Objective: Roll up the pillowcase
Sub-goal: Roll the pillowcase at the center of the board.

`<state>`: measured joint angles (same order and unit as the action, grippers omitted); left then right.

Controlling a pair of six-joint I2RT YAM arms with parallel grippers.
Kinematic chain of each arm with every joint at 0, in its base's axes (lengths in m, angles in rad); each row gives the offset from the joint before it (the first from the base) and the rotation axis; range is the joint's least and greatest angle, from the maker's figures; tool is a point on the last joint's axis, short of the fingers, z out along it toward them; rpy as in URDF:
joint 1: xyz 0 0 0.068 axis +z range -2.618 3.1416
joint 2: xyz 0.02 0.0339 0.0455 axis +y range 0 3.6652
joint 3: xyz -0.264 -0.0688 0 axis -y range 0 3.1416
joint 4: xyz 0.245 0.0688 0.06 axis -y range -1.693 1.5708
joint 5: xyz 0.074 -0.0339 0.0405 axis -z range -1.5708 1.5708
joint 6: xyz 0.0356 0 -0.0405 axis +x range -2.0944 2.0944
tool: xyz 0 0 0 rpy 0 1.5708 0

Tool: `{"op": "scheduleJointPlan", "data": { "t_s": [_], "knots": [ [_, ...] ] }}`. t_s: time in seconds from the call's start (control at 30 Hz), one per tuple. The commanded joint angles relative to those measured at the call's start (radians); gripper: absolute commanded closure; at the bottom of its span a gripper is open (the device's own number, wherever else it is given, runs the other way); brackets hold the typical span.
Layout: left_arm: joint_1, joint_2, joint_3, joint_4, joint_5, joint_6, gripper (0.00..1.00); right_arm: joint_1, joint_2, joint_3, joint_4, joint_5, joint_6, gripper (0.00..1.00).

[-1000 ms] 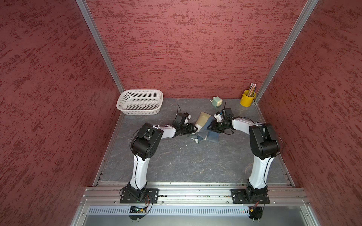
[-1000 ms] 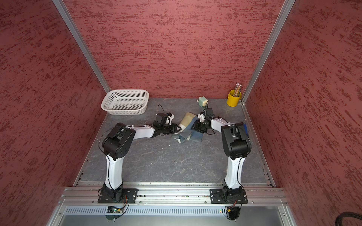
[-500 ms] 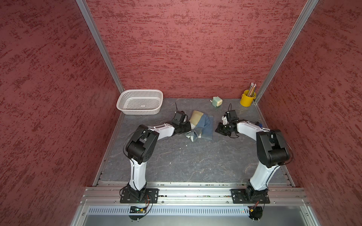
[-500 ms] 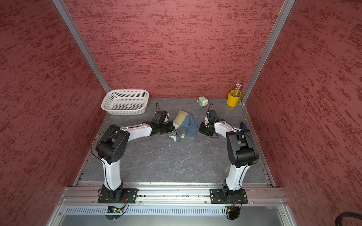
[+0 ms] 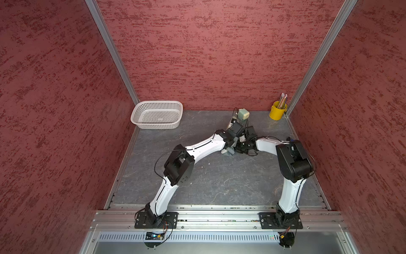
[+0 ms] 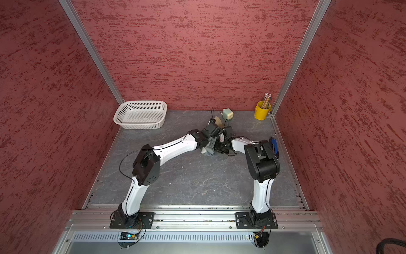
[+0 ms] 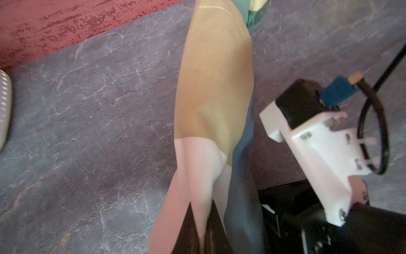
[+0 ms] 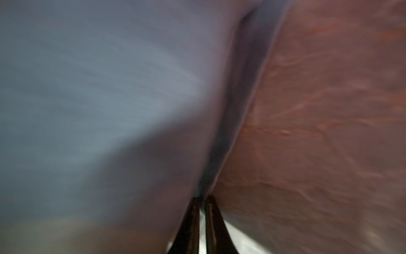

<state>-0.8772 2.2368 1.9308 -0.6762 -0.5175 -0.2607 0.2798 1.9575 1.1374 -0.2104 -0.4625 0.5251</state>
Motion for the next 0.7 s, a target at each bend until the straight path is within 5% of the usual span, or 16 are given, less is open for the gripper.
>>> {"op": "scheduleJointPlan", "data": {
  "t_s": [0.0,0.1,0.23,0.27,0.43,0.53,0.67],
  "knots": [
    [-0.009,0.091,0.049,-0.130,-0.196,0.063,1.00,0.004,-0.001,-0.051,0.055,-0.049,0.033,0.88],
    [-0.019,0.135,0.058,-0.146,-0.268,0.075,1.00,-0.001,-0.061,-0.089,0.051,-0.031,0.027,0.85],
    [0.004,0.137,-0.004,-0.093,-0.270,0.084,0.98,-0.017,-0.155,-0.136,0.029,0.018,0.025,0.60],
    [0.007,0.131,-0.021,-0.076,-0.260,0.089,0.92,-0.020,-0.181,-0.145,0.029,0.025,0.026,0.57],
    [0.012,0.034,-0.135,0.034,-0.220,0.123,0.28,-0.047,-0.301,-0.161,-0.047,0.100,0.017,0.46],
    [0.029,-0.096,-0.249,0.146,-0.102,0.117,0.21,-0.081,-0.376,-0.169,-0.103,0.150,0.007,0.43],
    [0.091,-0.286,-0.440,0.360,0.202,0.084,0.19,-0.121,-0.452,-0.173,-0.141,0.167,-0.005,0.37]
  ]
}}
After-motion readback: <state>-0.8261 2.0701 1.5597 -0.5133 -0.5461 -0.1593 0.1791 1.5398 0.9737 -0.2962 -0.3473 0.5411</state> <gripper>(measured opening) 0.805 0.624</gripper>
